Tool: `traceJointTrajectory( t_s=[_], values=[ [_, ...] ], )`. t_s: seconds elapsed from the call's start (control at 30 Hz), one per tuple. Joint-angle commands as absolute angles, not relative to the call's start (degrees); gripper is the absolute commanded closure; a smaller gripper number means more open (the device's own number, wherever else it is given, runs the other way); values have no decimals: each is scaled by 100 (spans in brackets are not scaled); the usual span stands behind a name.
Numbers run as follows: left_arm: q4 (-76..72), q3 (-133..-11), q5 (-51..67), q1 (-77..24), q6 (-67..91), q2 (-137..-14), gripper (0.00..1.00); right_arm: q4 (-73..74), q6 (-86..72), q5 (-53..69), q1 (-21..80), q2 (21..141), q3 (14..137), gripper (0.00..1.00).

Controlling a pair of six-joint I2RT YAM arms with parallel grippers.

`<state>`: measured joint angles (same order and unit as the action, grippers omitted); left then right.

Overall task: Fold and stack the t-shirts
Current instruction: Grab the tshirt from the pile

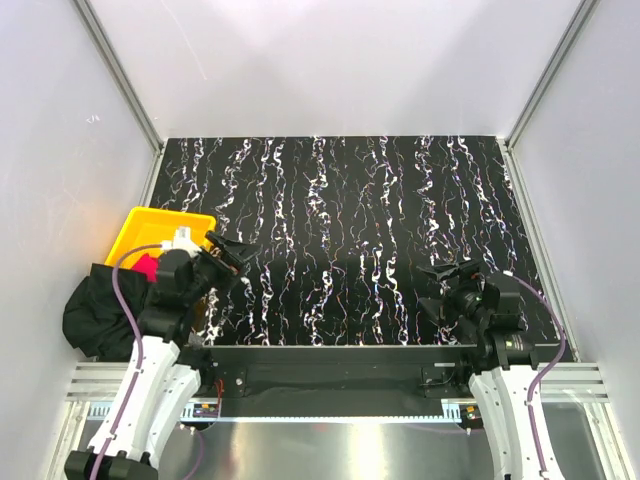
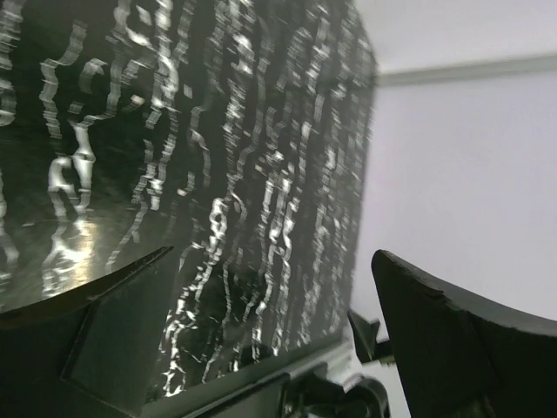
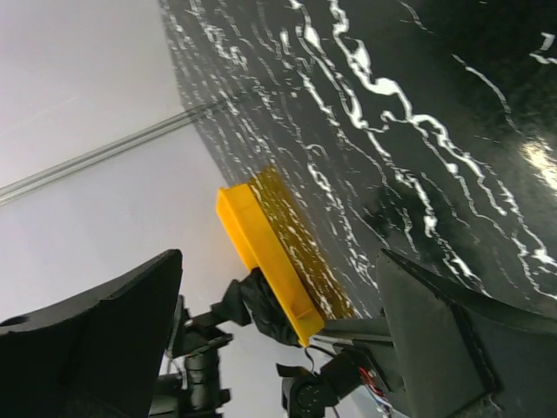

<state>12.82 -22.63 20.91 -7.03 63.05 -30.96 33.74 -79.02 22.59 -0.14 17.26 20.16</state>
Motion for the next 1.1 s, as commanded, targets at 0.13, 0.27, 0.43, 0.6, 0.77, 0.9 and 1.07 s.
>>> traceJointTrajectory(
  t_s=[0.13,0.27,0.43,0.6,0.77,0.9,1.07],
  values=[
    [2839,-3884,1644,-545,4722,-3498,1,3683,-7094,2698,-35,1916,2258,0],
    [3014,-4437,1504,-422,4431,-3524,1,3726,-6637,2654,-35,1705,2671,0],
    [4204,-5385,486,-299,4122,-4401,2,3893,-5900,2927,-35,2056,3234,0],
    [5509,-6897,-1594,-203,4069,-6070,3,4218,-5108,3050,-35,2451,3699,0],
    [5986,-7822,-3338,296,3604,-7724,1,4307,-5053,3032,-35,2523,3744,0],
    [5731,-7840,-3577,1185,3165,-8462,17,4263,-5308,3129,-35,2374,3481,0],
    [5425,-7262,-4420,1678,2603,-8825,15,4402,-5063,3217,255,2399,3577,0]
  ],
)
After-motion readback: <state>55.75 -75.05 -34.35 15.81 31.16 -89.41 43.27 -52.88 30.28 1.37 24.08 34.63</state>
